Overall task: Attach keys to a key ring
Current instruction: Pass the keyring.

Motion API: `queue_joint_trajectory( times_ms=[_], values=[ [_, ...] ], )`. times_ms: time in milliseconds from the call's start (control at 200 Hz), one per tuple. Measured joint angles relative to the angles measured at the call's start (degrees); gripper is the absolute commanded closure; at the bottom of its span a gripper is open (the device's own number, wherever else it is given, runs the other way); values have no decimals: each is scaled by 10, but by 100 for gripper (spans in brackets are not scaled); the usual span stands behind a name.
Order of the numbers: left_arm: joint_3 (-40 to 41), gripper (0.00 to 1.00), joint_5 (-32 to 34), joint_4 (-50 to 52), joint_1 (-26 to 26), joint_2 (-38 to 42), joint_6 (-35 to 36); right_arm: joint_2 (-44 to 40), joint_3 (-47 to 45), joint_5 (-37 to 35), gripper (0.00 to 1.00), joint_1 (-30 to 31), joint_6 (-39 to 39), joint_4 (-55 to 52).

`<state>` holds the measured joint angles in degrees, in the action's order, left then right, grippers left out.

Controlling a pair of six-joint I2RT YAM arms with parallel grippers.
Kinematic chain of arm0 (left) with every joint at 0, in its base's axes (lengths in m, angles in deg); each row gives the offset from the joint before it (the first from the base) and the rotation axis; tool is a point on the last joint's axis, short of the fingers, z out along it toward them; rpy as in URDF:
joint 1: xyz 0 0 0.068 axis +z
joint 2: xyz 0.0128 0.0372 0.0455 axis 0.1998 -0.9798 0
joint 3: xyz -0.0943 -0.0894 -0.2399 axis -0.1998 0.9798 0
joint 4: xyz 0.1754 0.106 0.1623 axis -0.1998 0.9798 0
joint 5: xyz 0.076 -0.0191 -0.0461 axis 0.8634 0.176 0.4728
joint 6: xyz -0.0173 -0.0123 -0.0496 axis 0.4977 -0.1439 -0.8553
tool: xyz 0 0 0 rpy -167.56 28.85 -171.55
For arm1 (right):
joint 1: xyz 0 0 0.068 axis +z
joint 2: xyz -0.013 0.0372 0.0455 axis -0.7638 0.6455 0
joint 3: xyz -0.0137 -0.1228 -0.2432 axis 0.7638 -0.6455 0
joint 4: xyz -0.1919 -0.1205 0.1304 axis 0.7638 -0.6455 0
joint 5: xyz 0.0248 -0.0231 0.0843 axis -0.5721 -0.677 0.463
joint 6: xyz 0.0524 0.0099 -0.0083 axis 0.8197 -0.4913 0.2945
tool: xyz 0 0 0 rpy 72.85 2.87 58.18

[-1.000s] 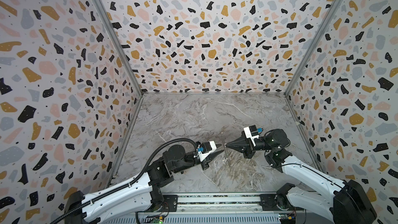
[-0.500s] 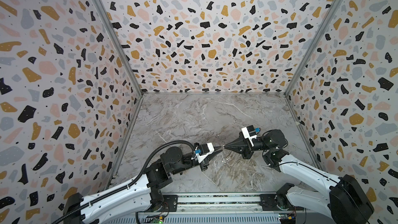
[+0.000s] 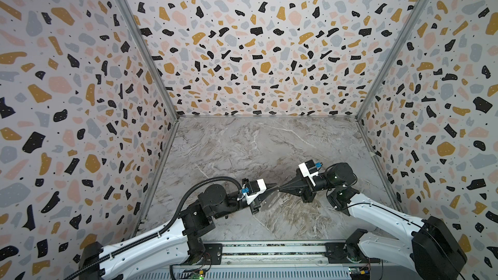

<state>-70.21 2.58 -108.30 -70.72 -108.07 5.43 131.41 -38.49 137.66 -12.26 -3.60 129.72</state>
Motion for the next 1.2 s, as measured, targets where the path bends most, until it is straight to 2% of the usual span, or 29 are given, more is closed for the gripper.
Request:
queue_joint_trajectory(
  times_ms=[210,446,681,851,1201],
  values=[
    [1,87,1,0,0,4,0,0,0,-7,100,1,10,5],
    [16,82,14,5,0,28,-4,0,0,-17,100,1,12,9],
    [37,83,29,10,0,58,-17,0,0,-29,100,1,11,9],
    [41,73,15,20,0,65,-25,-4,0,-45,100,1,0,-3],
    [41,71,-10,30,0,56,-31,-11,0,-53,100,1,-14,-23]
  ],
)
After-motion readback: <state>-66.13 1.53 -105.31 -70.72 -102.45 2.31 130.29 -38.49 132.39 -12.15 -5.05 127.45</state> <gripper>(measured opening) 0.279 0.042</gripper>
